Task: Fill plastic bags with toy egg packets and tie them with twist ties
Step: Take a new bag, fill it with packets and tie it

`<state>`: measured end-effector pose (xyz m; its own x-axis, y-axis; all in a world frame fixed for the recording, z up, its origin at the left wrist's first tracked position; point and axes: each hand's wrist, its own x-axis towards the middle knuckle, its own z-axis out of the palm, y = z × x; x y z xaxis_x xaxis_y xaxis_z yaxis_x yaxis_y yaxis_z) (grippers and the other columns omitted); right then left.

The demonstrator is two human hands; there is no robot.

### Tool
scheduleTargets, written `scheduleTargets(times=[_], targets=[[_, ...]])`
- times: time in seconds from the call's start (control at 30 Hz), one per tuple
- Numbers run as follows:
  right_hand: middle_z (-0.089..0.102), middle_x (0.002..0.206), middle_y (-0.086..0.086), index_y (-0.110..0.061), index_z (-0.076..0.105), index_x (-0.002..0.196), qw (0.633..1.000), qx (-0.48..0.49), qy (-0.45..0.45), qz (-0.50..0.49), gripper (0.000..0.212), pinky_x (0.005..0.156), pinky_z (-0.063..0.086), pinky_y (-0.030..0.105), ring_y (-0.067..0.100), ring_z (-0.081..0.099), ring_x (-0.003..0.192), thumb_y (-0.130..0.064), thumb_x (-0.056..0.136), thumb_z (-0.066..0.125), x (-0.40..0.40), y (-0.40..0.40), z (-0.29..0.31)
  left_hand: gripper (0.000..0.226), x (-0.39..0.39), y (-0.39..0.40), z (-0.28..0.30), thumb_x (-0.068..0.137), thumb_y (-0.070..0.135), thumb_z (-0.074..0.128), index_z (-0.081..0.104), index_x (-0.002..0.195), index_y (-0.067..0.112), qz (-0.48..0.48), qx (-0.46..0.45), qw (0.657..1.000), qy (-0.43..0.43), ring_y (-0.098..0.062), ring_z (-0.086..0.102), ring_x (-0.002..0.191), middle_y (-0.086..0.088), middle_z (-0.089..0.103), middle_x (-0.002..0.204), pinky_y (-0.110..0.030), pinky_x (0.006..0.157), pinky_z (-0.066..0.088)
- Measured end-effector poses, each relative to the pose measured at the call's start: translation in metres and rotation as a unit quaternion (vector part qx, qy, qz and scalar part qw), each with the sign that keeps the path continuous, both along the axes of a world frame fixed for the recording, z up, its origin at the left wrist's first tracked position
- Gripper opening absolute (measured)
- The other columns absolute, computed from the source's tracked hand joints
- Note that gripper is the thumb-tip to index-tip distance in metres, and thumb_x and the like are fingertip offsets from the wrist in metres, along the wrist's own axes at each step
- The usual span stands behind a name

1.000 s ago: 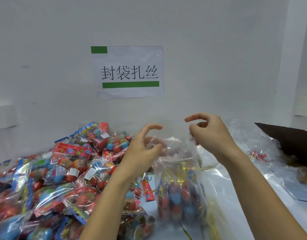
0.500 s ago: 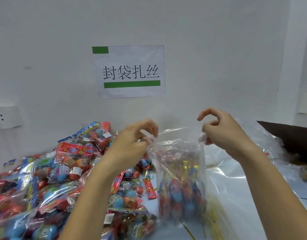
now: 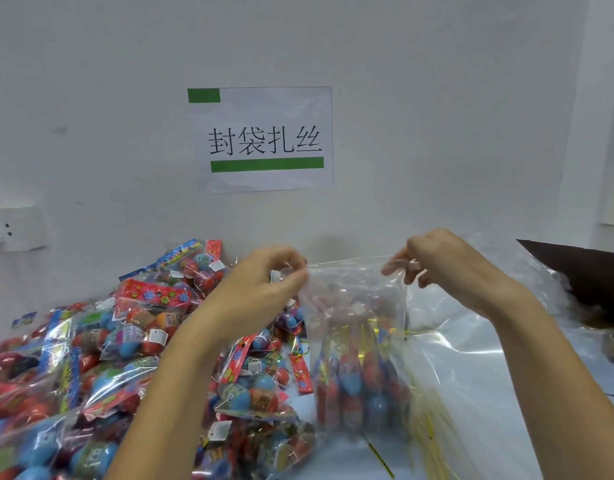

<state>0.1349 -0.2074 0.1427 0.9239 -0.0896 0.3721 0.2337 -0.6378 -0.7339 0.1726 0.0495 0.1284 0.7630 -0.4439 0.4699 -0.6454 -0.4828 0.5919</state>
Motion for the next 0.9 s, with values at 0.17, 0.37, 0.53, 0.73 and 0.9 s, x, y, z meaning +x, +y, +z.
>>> scheduleTargets(times=[0.17, 0.37, 0.53, 0.73, 0.9], targets=[[0.069, 0.095, -0.017, -0.040, 0.075, 0.078, 0.994, -0.104, 0.005, 0.020, 0.038, 0.076, 0.043, 0.025, -0.002, 0.060, 0.094, -0.076, 0.067, 0.065, -0.009, 0.003, 0.001, 0.011, 0.006, -0.015, -0.005, 0.099, 0.025, 0.058, 0.063, 0.089, 0.021, 0.015, -0.157, 0.987, -0.018, -0.008, 0.063, 0.104, 0.011, 0.067, 0.111, -0.035, 0.089, 0.055], [0.052, 0.115, -0.018, -0.039, 0.072, 0.084, 0.990, -0.139, -0.018, 0.021, 0.011, 0.091, 0.041, 0.033, 0.007, 0.051, 0.112, -0.047, 0.081, 0.077, -0.004, 0.017, -0.003, 0.006, 0.003, -0.013, -0.004, 0.096, 0.026, 0.064, 0.062, 0.090, 0.024, 0.004, -0.181, 0.982, -0.048, -0.004, 0.065, 0.088, 0.008, 0.073, 0.091, -0.022, 0.072, 0.052], [0.049, 0.119, -0.018, -0.041, 0.072, 0.082, 0.991, -0.114, -0.068, 0.024, 0.007, 0.097, 0.036, 0.029, 0.005, 0.047, 0.119, -0.045, 0.087, 0.071, -0.002, 0.017, -0.003, 0.019, 0.003, -0.006, -0.004, 0.091, 0.041, 0.066, 0.061, 0.109, 0.036, 0.036, -0.026, 0.997, -0.070, 0.006, 0.055, 0.092, 0.018, 0.064, 0.096, -0.028, 0.082, 0.043], [0.055, 0.112, -0.014, -0.039, 0.072, 0.075, 0.991, -0.090, -0.102, -0.011, 0.021, 0.096, 0.043, 0.036, 0.012, 0.055, 0.114, -0.035, 0.095, 0.066, -0.002, 0.008, -0.001, 0.008, 0.012, -0.004, -0.007, 0.097, 0.029, 0.062, 0.062, 0.090, 0.030, 0.123, -0.003, 0.990, -0.069, -0.016, 0.050, 0.109, 0.002, 0.049, 0.109, -0.032, 0.099, 0.043], [0.070, 0.108, -0.013, -0.036, 0.072, 0.083, 0.994, -0.074, -0.077, 0.004, 0.015, 0.083, 0.045, 0.031, 0.008, 0.067, 0.104, -0.036, 0.096, 0.064, -0.007, 0.005, 0.000, 0.071, 0.019, 0.007, -0.017, 0.076, 0.051, 0.076, 0.041, 0.135, 0.033, 0.038, -0.102, 0.991, 0.082, -0.003, 0.059, 0.110, 0.011, 0.055, 0.130, -0.013, 0.078, 0.052]])
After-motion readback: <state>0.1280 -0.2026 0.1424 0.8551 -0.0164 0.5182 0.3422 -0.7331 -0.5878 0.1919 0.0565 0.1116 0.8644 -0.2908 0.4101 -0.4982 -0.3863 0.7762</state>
